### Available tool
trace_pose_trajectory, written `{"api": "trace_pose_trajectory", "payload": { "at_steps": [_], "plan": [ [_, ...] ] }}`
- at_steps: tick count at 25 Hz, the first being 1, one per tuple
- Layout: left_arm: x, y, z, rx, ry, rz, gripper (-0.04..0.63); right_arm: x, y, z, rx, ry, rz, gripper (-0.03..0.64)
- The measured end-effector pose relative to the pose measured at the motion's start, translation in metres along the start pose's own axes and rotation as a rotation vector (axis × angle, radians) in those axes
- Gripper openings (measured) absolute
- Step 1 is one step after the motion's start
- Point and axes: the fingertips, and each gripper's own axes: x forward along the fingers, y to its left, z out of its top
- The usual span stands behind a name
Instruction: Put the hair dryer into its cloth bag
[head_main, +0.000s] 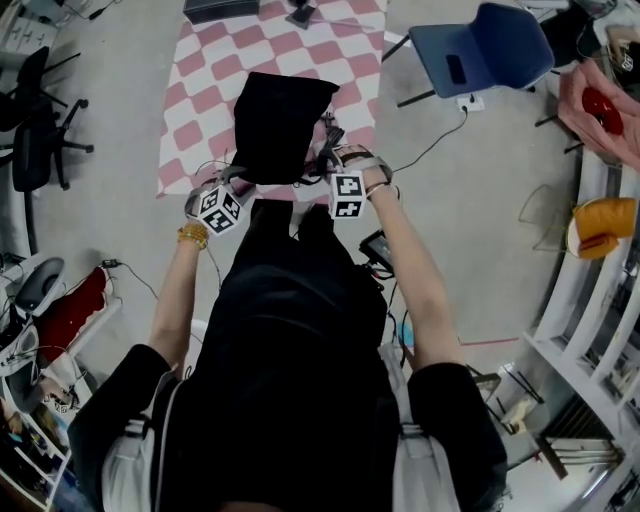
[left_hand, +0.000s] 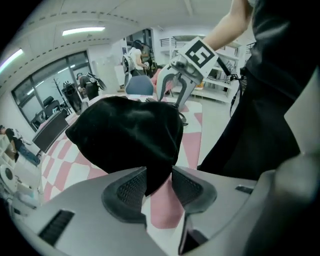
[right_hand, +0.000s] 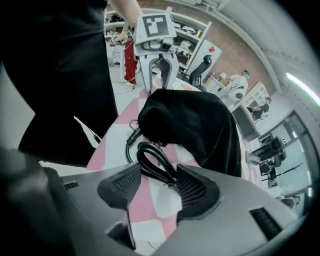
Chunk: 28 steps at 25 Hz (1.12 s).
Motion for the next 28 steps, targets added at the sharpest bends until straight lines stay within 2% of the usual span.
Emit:
{"api": "trace_pose_trajectory", "payload": {
  "at_steps": [3, 7, 11, 15, 18, 22, 23, 24, 25, 28],
  "plan": [
    [0.012, -0.004, 0.010, -0.035, 0.001, -0.004, 0.137, 0.000, 0.009, 0.021, 0.044, -0.055, 0.060, 0.215],
    [0.020, -0.007, 0.035, -0.074, -0.055, -0.012, 0.137, 0.000, 0.011, 0.051, 0.184, -0.162, 0.089, 0.213],
    [-0.005, -0.005, 0.032, -0.051, -0.083, 0.019, 0.146, -0.014, 0.012, 0.054, 0.110, -0.185, 0.063, 0.213],
    [-0.032, 0.006, -0.011, -0.048, -0.021, 0.076, 0.196, -0.032, 0.010, 0.047, 0.029, -0.195, 0.049, 0.216],
    [-0.032, 0.015, -0.038, -0.082, 0.024, 0.081, 0.218, -0.027, 0.012, 0.057, 0.012, -0.209, 0.079, 0.238],
    [-0.017, 0.028, -0.038, -0.079, 0.025, 0.070, 0.225, -0.002, 0.013, 0.073, -0.017, -0.188, 0.100, 0.240],
    [-0.013, 0.031, -0.037, -0.070, 0.027, 0.069, 0.225, 0.003, 0.009, 0.075, -0.012, -0.180, 0.087, 0.204],
    [-0.009, 0.033, -0.035, -0.061, 0.031, 0.070, 0.225, 0.006, 0.003, 0.079, 0.015, -0.185, 0.073, 0.102],
    [-0.006, 0.036, -0.033, -0.053, 0.036, 0.071, 0.225, 0.003, -0.005, 0.083, 0.072, -0.207, 0.064, 0.053],
    [-0.002, 0.042, -0.029, -0.032, 0.041, 0.064, 0.216, -0.023, -0.039, 0.102, 0.331, -0.334, 0.077, 0.036]
  ]
}}
